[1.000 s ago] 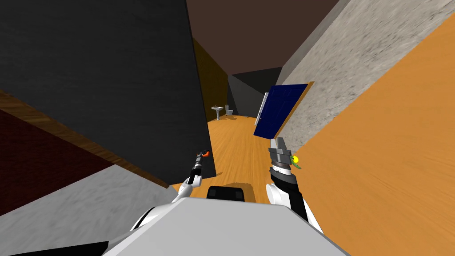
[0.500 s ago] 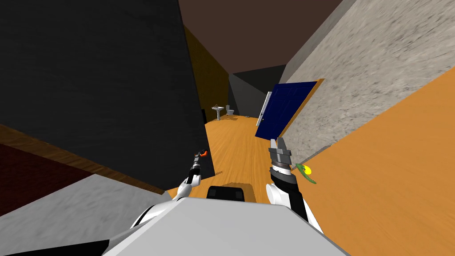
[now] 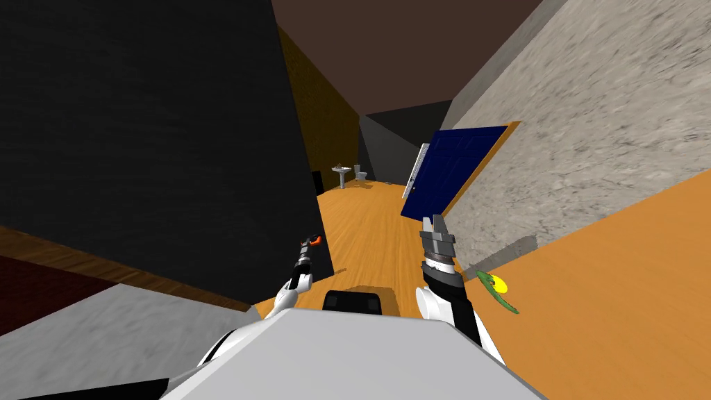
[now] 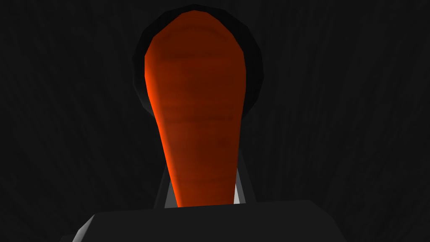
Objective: Push the door open
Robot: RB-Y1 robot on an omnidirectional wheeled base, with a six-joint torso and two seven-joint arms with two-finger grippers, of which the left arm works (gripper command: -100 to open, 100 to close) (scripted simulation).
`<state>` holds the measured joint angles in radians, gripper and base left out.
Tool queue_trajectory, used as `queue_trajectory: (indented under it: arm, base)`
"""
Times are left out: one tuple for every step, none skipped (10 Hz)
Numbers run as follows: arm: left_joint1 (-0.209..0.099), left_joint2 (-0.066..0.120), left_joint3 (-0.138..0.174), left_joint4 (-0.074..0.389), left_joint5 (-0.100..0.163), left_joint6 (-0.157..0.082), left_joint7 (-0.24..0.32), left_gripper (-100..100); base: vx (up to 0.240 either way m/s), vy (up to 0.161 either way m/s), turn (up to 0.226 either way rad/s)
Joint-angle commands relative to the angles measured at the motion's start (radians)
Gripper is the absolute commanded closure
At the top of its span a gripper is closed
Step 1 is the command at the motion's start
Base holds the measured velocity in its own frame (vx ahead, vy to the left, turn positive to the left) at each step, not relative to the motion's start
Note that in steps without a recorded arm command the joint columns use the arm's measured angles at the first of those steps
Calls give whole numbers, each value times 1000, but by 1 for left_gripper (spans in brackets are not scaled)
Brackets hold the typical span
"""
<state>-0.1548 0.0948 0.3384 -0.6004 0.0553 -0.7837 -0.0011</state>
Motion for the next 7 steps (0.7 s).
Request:
queue_trajectory:
  arm:
    - [-14, 18, 23, 27, 13, -23, -3, 100]
    - [-13, 20, 34, 28, 19, -24, -7, 100]
    - [-12, 22, 44, 28, 25, -24, -11, 100]
    - [-11, 23, 55, 29, 31, -24, -14, 100]
    - [-10, 24, 65, 29, 37, -25, -18, 100]
    - [-9, 26, 75, 30, 43, -25, -21, 100]
    - [-7, 28, 89, 30, 51, -25, -26, 100]
  base:
    - [204, -54, 72]
    - [189, -31, 53]
    - [185, -49, 54]
    - [203, -48, 60]
    - [213, -69, 54]
    - [191, -46, 67]
    - [207, -32, 60]
